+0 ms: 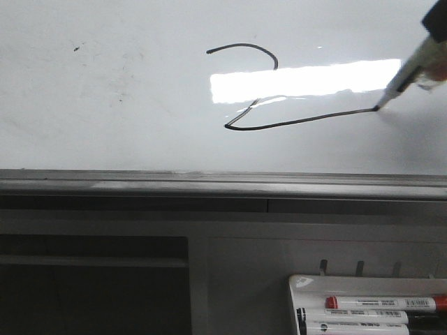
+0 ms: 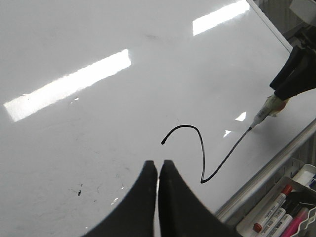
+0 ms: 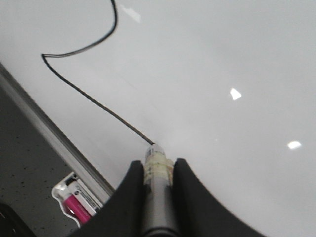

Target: Write number 2 on whiteboard

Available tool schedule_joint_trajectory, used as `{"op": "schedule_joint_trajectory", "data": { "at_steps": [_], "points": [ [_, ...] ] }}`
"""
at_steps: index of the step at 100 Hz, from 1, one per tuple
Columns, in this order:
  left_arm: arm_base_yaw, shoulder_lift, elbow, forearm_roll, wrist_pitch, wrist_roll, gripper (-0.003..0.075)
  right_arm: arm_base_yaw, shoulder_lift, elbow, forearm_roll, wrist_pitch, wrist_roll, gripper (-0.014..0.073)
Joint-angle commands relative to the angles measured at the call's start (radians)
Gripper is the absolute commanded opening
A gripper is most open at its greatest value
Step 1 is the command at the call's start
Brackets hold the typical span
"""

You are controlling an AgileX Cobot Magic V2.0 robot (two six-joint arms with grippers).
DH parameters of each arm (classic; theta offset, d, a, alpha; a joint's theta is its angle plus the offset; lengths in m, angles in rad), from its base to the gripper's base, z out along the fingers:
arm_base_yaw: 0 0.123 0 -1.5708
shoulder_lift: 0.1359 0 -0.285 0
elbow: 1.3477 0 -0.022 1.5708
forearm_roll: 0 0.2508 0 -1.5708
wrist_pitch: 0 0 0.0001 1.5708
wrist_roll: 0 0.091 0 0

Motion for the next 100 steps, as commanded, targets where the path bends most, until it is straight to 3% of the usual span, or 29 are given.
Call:
{"op": "schedule_joint_trajectory", "data": {
  "at_steps": [1,24,38,49,59,76,88,100],
  "points": [
    [-0.002,0.002,-0.029,-0.014,-0.077,-0.014,-0.0020,-0.034,-0.041,-0.011,-0.028,-0.053,-0.001,-0.0062],
    [-0.002,0.002,-0.029,-0.014,-0.134,-0.014,-0.0020,0.007,-0.164,-0.013,0.103,-0.045,-0.008,-0.0062],
    [-0.002,0.002,-0.032,-0.014,-0.199,-0.014,-0.0020,0.096,-0.257,-0.025,0.259,-0.013,-0.013,-0.0062],
    [-0.002,0.002,-0.056,-0.014,-0.171,-0.011,-0.0015,0.173,-0.289,-0.025,0.359,0.031,-0.051,-0.0062],
    [-0.002,0.028,-0.120,-0.010,-0.025,-0.001,0.0044,0.234,-0.294,-0.025,0.369,0.036,-0.058,-0.0062],
    [-0.002,0.148,-0.275,-0.014,0.245,-0.001,0.0232,0.332,-0.277,-0.025,0.392,-0.008,-0.128,-0.0062],
    [-0.002,0.239,-0.383,-0.033,0.407,0.024,0.0251,0.430,-0.236,-0.025,0.400,-0.032,-0.190,-0.0062],
    [-0.002,0.309,-0.464,-0.177,0.563,0.229,0.0251,0.545,-0.187,-0.025,0.400,-0.082,-0.206,-0.0062]
  ]
}}
